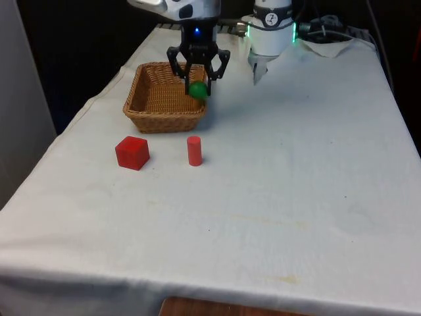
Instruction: Pick up the object to the left of the cylinder and place it into the basket.
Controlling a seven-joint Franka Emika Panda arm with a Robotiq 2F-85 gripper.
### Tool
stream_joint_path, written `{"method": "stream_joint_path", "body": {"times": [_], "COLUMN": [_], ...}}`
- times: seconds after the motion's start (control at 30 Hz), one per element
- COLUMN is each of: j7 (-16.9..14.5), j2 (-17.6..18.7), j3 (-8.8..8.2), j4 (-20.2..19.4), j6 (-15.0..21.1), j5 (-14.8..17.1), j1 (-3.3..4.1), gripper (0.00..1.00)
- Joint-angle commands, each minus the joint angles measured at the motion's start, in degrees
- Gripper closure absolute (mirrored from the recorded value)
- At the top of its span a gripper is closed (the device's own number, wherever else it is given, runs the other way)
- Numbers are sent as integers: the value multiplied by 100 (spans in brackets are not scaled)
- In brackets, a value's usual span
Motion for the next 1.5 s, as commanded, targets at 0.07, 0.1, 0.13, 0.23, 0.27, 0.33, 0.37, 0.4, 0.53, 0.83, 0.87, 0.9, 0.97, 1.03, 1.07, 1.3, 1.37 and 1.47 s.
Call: {"method": "stream_joint_path", "body": {"times": [0.07, 0.1, 0.13, 0.23, 0.27, 0.33, 0.37, 0.4, 0.53, 0.83, 0.87, 0.9, 0.97, 1.03, 1.07, 1.3, 1.37, 1.47], "j7": [-103, -132, -172, -275, -309, -384, -424, -470, -665, -1026, -1060, -985, -1134, -1215, -1301, -1518, -1610, -1553], "j2": [-80, -92, -109, -143, -155, -178, -189, -206, -235, -115, -86, -40, -23, 63, 143, 390, 493, 579], "j3": [-115, -143, -183, -292, -327, -401, -441, -481, -659, -848, -854, -905, -859, -848, -837, -745, -705, -865], "j4": [-120, -149, -178, -252, -281, -332, -361, -390, -487, -539, -539, -516, -527, -516, -498, -418, -384, -298], "j6": [74, 80, 86, 109, 120, 143, 155, 166, 218, 367, 384, 304, 413, 458, 498, 579, 602, 441], "j5": [-40, -46, -46, -57, -57, -57, -57, -63, -40, 92, 115, 52, 166, 252, 350, 733, 900, 837], "j1": [-6, -6, -6, -11, -11, -6, -11, -11, -17, -97, -120, -63, -149, -183, -212, -241, -246, -138], "gripper": [100, 100, 100, 100, 100, 100, 100, 100, 100, 100, 100, 100, 100, 100, 100, 100, 100, 100]}}
